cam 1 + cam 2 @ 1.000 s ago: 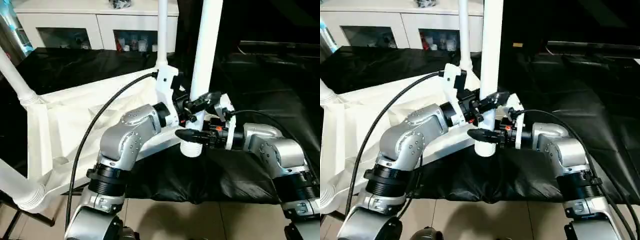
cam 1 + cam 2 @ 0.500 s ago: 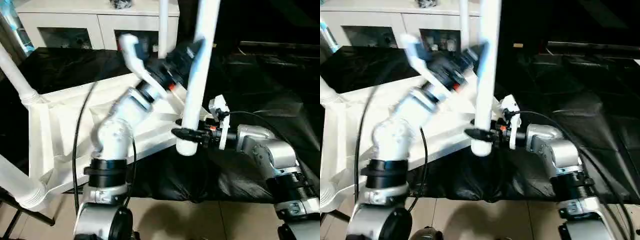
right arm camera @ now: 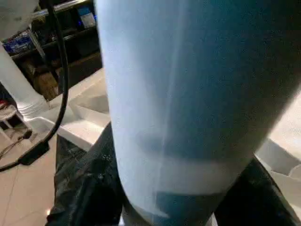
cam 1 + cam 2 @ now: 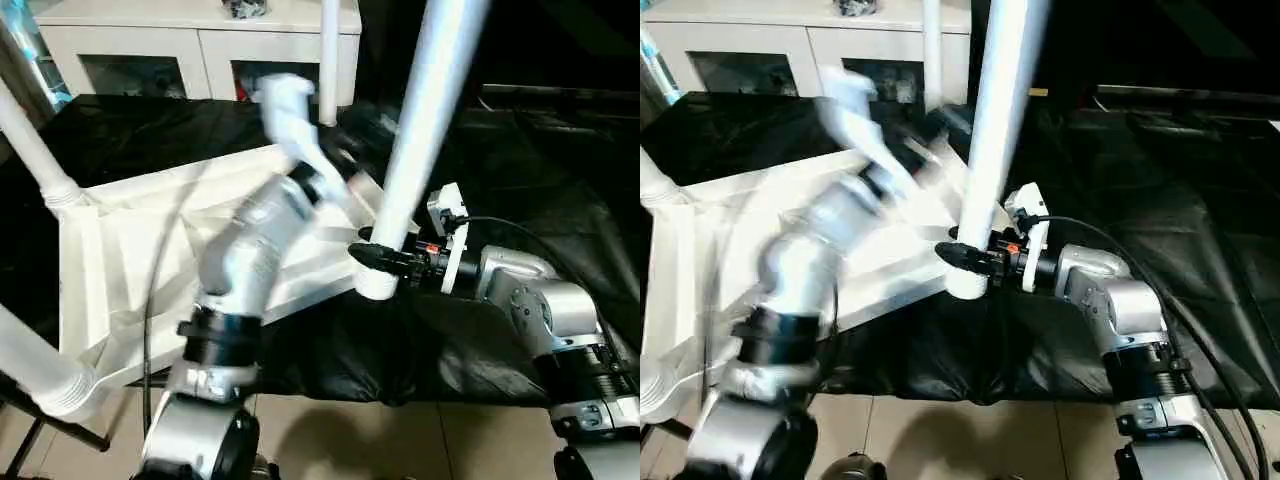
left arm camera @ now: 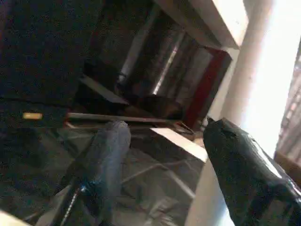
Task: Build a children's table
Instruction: Insert table leg to table base
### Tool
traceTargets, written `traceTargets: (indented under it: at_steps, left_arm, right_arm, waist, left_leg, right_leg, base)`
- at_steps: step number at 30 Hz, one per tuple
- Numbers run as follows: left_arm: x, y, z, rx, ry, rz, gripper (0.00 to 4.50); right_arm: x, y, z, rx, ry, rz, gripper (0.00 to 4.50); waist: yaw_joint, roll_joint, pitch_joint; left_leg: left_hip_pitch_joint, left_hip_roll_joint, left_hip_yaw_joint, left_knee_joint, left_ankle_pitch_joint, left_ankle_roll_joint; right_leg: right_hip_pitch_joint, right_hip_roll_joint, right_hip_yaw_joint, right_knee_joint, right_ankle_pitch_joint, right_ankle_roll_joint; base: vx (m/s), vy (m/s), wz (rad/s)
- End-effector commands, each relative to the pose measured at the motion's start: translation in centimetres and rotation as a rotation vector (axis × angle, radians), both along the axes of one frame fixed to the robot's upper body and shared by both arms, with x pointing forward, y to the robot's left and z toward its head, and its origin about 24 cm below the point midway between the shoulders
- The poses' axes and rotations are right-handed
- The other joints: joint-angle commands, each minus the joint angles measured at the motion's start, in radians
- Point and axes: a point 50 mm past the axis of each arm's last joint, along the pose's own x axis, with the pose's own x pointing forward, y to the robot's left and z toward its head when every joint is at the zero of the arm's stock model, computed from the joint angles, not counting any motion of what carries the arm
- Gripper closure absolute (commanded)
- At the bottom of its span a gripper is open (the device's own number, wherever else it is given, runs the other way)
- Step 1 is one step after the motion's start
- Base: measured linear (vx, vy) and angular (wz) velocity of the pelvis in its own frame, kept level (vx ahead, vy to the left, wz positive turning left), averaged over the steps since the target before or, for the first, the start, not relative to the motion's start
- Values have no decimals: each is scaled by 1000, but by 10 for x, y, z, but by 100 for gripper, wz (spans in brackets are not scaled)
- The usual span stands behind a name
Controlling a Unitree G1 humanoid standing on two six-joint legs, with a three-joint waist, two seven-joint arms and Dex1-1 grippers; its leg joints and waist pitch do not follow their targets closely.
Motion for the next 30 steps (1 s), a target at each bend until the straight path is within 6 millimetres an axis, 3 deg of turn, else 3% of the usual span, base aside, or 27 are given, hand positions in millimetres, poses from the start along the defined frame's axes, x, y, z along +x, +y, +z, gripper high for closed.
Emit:
traceTargets:
  at_steps: [1, 5, 7, 13, 14, 17, 19, 21, 23, 24, 26, 28, 30]
  left_arm:
    - [-9, -13, 4, 14, -28, -85, 146]
    - [-14, -15, 8, -21, -51, -142, 146]
    - [-5, -9, 1, 22, -16, -49, 146]
    - [24, 29, -11, 141, -11, 275, 146]
    - [32, 48, -20, 251, -32, 389, 146]
    - [35, 59, -31, 384, -65, 440, 146]
    - [32, 69, -44, 406, -31, 448, 146]
    - [26, 79, -55, 374, 7, 456, 146]
    - [19, 87, -64, 364, 34, 491, 146]
    - [16, 93, -70, 360, 71, 524, 146]
    - [11, 100, -77, 359, 102, 564, 146]
    - [2, 112, -87, 413, 76, 632, 146]
    - [-9, 121, -97, 491, 52, 687, 146]
  right_arm:
    - [2, 1, 6, 0, -32, -4, 259]
    - [2, 0, 6, -7, -33, -11, 259]
    - [3, -2, 5, -13, -37, -25, 259]
    - [10, -13, 6, -50, -92, -201, 259]
    - [15, -23, 9, -66, -117, -334, 259]
    - [16, -30, 12, -74, -137, -414, 259]
    - [13, -37, 13, -115, -178, -498, 259]
    - [10, -45, 13, -150, -203, -624, 259]
    - [5, -51, 11, -164, -211, -733, 259]
    - [1, -52, 9, -175, -200, -766, 259]
    - [-4, -52, 8, -200, -209, -796, 259]
    - [-11, -53, 10, -218, -256, -884, 259]
    - [-16, -53, 14, -274, -356, -995, 259]
  waist:
    - [1, -23, -86]
    - [0, -20, -84]
    - [0, -17, -83]
    - [-3, -24, -84]
    - [-5, -22, -86]
    - [-6, -14, -89]
    - [-5, -6, -90]
    - [-4, -7, -91]
    - [-4, -2, -92]
    - [-7, -8, -91]
    - [-9, -11, -88]
    - [-11, -15, -84]
    - [-24, -12, -78]
  left_leg:
    - [7, 26, -6, -60, -154, 44]
    - [12, 27, -6, -61, -182, 40]
    - [14, 29, -7, -62, -194, 37]
    - [12, 23, -10, -65, -198, 23]
    - [12, 23, -11, -66, -189, 16]
    - [18, 23, -13, -67, -177, 3]
    - [16, 26, -12, -66, -162, -2]
    - [17, 27, -10, -65, -147, -1]
    - [19, 27, -8, -66, -151, 4]
    - [16, 26, -7, -67, -167, 7]
    - [14, 25, -7, -69, -185, 9]
    - [13, 27, -9, -73, -199, 7]
    - [16, 23, -8, -79, -244, -10]
  right_leg:
    - [65, -56, 44, -74, -252, -156]
    - [60, -56, 43, -84, -325, -142]
    - [58, -54, 43, -84, -327, -143]
    - [59, -52, 40, -91, -375, -76]
    - [57, -51, 41, -89, -367, -66]
    - [53, -49, 42, -85, -337, -54]
    - [54, -51, 44, -76, -289, -79]
    - [53, -50, 47, -67, -207, -129]
    - [52, -51, 49, -66, -192, -148]
    - [55, -51, 47, -69, -206, -148]
    - [55, -50, 47, -72, -235, -138]
    - [53, -52, 48, -79, -283, -113]
    - [47, -49, 47, -91, -384, -60]
  base:
    - [0, 0, 0]
    - [0, 0, 0]
    - [0, 0, 0]
    - [0, 0, 0]
    - [0, 0, 0]
    - [0, 0, 0]
    - [0, 0, 0]
    - [0, 0, 0]
    - [0, 0, 0]
    - [0, 0, 0]
    - [0, 0, 0]
    - [0, 0, 0]
    - [0, 0, 0]
